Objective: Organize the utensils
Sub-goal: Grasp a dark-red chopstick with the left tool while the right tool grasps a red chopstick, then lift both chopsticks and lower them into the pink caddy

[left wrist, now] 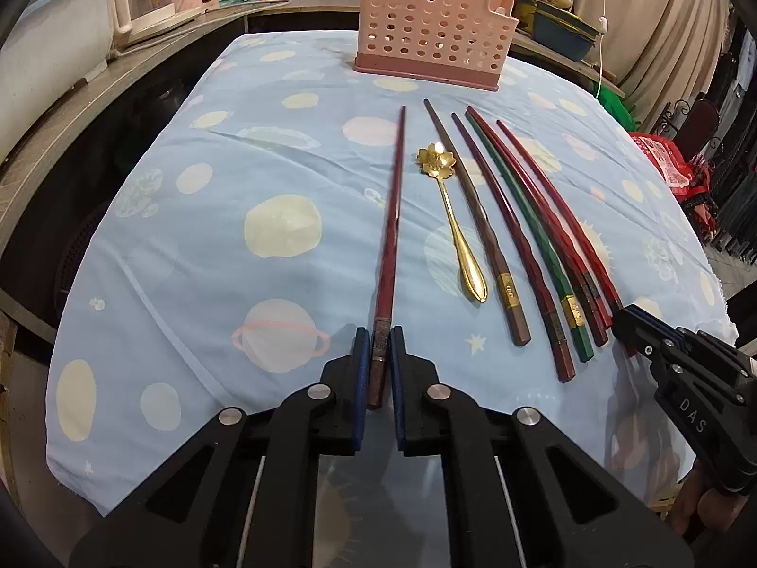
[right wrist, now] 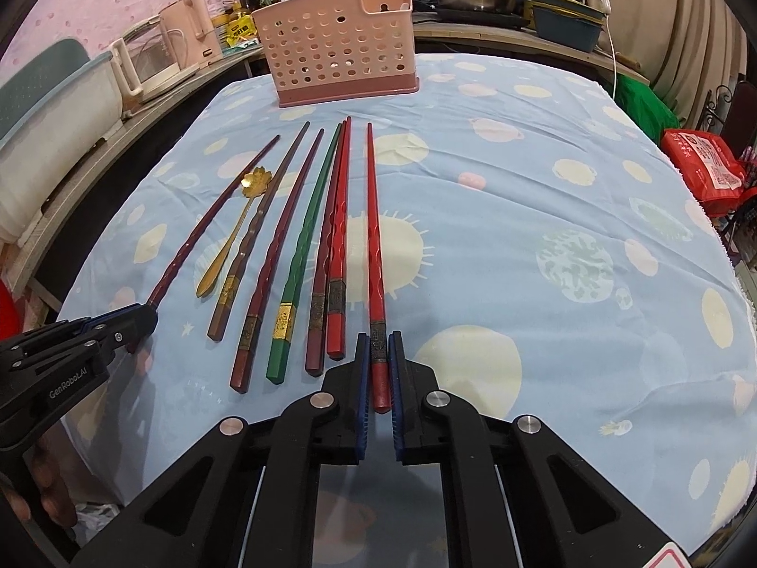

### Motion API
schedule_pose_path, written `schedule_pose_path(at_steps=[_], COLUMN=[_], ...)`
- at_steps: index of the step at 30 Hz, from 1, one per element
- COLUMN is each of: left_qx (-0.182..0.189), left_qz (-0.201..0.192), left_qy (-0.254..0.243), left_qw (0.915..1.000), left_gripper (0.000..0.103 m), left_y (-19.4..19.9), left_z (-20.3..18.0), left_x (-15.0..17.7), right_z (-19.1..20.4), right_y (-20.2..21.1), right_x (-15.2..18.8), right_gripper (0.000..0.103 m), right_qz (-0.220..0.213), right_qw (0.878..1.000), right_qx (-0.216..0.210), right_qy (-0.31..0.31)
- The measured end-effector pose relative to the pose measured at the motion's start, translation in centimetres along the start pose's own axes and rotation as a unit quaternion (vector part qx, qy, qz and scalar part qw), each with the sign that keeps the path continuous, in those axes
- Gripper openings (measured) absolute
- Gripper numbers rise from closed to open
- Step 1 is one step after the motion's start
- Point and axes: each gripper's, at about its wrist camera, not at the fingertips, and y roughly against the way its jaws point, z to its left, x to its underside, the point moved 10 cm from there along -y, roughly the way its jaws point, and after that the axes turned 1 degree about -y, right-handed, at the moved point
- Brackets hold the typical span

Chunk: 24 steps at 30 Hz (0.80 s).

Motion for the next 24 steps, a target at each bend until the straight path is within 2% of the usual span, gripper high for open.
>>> schedule_pose_path(at_steps=[10,24], left_qx=[0.003,0.013], left_qz=[-0.002,-0.031], left_qy=[0.013,0.015], left_qw=[0.9999,0.9993], left_gripper=[0.007,0.007], left_y=[0.9,4.3], left_z=[0.4,0.2], left_x=[-0.2,-2.0], right_z=[-0.6,-0.8], right_y=[1.0,5.0], right_x=[-0.1,-2.5], right_gripper=[0.007,0.007], right_qz=[-0.007,-0.053], right_qw=[1.0,0.998], right_qx=[-0.008,-0.023], right_qy=[-0.016,-0.029])
